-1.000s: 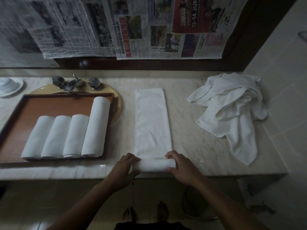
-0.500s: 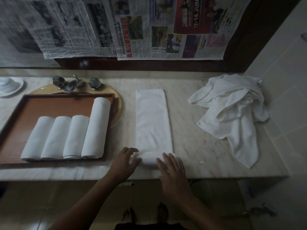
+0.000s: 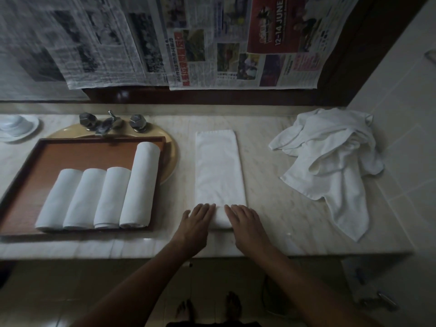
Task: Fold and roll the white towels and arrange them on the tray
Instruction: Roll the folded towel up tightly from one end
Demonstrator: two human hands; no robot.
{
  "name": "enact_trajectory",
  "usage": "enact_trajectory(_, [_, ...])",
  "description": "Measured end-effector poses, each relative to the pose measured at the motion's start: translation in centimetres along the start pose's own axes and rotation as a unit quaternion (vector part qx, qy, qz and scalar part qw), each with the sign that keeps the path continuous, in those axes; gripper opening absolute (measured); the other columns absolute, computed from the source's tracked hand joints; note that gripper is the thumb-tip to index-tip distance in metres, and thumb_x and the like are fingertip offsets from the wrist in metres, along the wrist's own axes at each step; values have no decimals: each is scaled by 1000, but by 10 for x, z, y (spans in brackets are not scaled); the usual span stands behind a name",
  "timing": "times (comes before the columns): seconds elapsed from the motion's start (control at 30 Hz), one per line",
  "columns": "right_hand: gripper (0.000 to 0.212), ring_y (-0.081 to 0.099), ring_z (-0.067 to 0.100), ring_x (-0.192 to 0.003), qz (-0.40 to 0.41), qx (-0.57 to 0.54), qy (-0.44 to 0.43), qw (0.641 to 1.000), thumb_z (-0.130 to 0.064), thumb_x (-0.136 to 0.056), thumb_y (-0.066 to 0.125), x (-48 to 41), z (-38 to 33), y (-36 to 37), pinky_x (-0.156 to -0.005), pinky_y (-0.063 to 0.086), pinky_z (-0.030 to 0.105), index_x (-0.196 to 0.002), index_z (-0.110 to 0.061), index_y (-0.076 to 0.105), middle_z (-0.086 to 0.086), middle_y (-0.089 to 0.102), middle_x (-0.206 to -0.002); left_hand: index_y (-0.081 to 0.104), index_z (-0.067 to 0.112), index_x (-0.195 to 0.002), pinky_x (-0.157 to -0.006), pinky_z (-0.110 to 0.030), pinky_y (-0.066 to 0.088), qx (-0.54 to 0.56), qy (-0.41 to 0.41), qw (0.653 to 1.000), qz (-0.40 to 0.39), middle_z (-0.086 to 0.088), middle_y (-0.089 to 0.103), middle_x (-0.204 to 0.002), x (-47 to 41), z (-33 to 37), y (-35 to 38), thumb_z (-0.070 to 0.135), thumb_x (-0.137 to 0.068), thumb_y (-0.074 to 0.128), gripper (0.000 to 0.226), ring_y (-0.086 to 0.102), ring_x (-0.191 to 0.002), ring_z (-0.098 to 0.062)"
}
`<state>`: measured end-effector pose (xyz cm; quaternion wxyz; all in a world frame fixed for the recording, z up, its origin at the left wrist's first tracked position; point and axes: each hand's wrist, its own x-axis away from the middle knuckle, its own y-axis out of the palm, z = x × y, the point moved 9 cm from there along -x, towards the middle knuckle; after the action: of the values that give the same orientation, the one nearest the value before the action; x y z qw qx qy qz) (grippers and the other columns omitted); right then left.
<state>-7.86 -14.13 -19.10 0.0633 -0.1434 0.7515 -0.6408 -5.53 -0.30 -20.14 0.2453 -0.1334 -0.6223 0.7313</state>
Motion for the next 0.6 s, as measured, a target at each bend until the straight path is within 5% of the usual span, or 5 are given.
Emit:
enact_trajectory(0.2, [60,52,27,-125,-83,-101,30,991,-28,-90,67,21,6,-4,-105,40,39,-145,-25,44,4,54,-142,33,18,-154,-106,-41,43,70,32,997,-24,-1,46,-154,32,-7,-10,36,-94,67,71,47,-138,-22])
enact_trajectory(0.3, [60,57,19,-118,-121,-190,68,972,-49,-81,78,39,16,0,-97,47,33,-132,-32,51,-4,59,-132,42,25,-139,-95,-32,43,151,31,988,-18,6,57,-140,56,-10,-14,42,-94,65,54,56,-122,-17])
enact_trajectory(0.5, [47,52,8,-114,-98,-274,101,951,-50,-81,78,47,23,0,-95,42,22,-123,-30,66,-15,60,-121,55,30,-130,-91,-26,49,272,-8,962,-20,18,58,-126,69,-19,-12,54,-93,62,45,56,-110,0])
enact_trajectory(0.6, [42,49,12,-120,-88,-256,102,957,-53,-93,63,46,24,0,-103,41,30,-128,-29,65,-12,58,-130,65,29,-127,-89,-20,48,313,-37,949,-14,17,57,-119,61,-28,-16,60,-87,64,50,58,-106,2])
